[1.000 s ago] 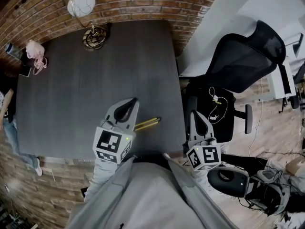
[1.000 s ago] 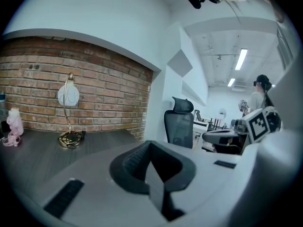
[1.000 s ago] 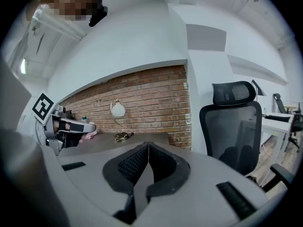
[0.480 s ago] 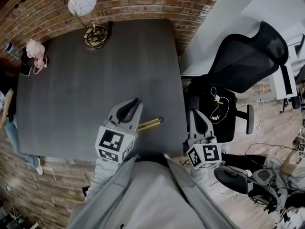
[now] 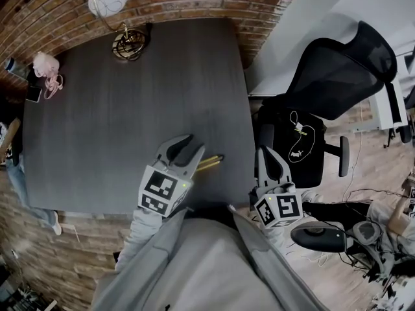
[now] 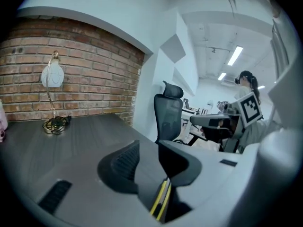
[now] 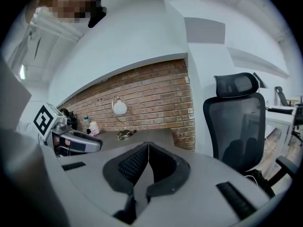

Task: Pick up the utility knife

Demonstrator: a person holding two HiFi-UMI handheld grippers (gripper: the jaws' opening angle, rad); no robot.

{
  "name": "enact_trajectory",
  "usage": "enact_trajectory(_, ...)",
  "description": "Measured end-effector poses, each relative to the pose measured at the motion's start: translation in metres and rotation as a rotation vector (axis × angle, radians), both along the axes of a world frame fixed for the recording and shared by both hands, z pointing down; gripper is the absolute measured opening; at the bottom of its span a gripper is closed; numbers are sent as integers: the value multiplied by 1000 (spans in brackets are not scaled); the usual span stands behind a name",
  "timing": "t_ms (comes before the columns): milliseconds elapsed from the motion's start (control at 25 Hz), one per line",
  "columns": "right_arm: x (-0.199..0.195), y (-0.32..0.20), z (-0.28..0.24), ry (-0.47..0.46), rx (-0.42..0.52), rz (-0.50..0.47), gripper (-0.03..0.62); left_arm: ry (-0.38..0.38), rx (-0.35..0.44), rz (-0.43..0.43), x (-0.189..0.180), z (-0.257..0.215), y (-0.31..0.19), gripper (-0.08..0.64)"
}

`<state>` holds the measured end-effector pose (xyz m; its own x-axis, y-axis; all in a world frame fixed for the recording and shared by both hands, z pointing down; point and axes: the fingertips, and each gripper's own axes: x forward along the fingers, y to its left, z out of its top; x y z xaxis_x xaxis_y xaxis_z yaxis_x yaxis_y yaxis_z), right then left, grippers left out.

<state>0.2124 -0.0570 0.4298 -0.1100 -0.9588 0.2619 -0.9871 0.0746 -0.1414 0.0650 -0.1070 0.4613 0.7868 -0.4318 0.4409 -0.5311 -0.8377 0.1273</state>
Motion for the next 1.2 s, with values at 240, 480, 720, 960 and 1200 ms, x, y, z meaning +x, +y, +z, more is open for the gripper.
enact_trajectory(240,2,7,9,-11,-23,10,18,-118,-40,152,7,45,24,158)
enact_trajectory(480,1,15,18,-23,-40,20,18,-245,-65,260,2,94,45,195)
enact_trajectory(720,1,21,26,-28,-58,27,18,-357,-81,363,-4,133,63,201)
enact_trajectory(960,2,25,33,-27,-77,30,18,-423,-82,443,-7,159,72,201)
enact_trajectory(1200,5,27,38,-33,-88,37,18,-452,-88,502,-8,174,77,201)
